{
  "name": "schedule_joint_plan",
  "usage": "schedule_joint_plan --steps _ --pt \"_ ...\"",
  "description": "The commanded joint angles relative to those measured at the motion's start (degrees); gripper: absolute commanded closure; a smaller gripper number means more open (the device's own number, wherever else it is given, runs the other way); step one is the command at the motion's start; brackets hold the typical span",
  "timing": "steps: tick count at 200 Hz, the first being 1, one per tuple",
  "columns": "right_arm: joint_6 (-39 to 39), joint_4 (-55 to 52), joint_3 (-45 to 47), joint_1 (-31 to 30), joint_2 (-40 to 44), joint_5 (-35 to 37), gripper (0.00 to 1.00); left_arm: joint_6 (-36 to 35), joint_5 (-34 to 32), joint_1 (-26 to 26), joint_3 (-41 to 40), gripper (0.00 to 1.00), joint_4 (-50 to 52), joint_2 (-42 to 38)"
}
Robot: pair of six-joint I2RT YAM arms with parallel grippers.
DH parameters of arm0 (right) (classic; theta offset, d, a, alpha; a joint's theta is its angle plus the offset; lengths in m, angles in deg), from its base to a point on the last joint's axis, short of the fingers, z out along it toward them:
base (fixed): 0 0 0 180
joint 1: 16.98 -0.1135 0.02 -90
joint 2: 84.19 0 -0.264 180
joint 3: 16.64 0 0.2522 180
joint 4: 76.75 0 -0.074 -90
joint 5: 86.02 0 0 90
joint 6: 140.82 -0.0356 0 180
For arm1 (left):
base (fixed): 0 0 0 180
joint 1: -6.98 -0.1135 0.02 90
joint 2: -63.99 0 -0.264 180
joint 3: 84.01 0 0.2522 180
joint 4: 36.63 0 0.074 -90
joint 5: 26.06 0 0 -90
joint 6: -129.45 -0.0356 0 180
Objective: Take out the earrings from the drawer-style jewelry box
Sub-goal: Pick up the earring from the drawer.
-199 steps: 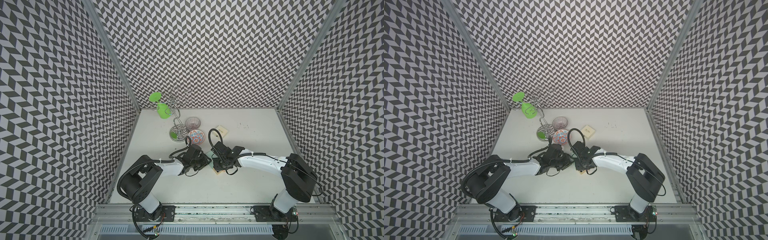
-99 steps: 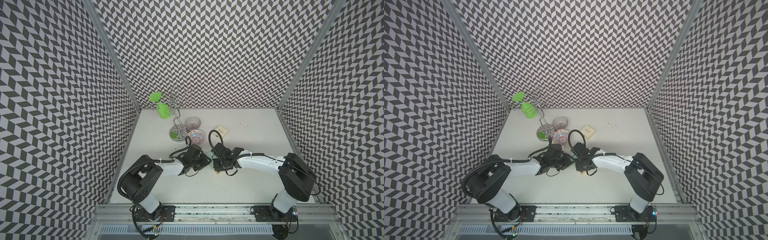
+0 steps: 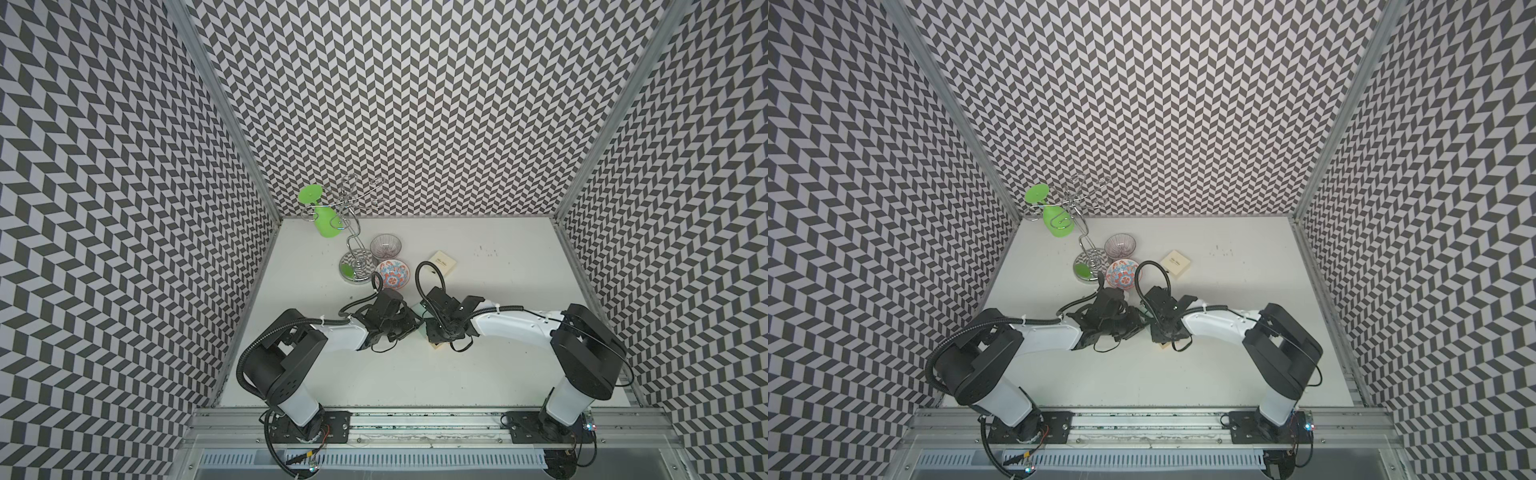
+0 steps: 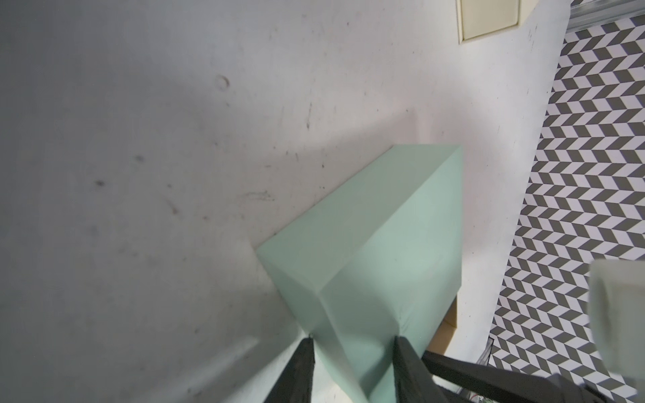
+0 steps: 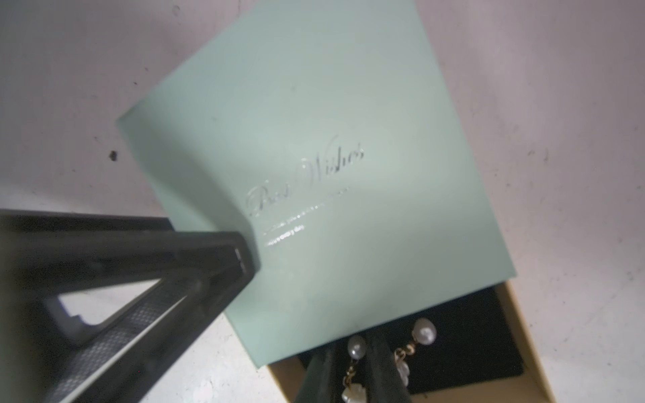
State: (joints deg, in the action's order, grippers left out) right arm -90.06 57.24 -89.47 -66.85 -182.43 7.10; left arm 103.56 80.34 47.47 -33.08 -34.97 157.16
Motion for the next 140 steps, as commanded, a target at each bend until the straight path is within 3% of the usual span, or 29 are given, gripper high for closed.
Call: schedule_joint_plan --steps 1,68,140 --pt "-1.1 1.3 0.6 -0.2 -2.2 1.5 0.86 -0.1 -0.1 0.4 -0.2 0.62 0.1 1.5" --pt "-1.0 0.3 -0.2 -0.6 -1.5 2.4 0.93 0.0 -0.7 0.4 -0.2 0.64 0.0 2.5" --pt "-0.9 -2.9 -2.1 -1.8 1.0 3.3 0.94 -0.5 -1.7 0.4 -0.5 0.65 0.5 2.7"
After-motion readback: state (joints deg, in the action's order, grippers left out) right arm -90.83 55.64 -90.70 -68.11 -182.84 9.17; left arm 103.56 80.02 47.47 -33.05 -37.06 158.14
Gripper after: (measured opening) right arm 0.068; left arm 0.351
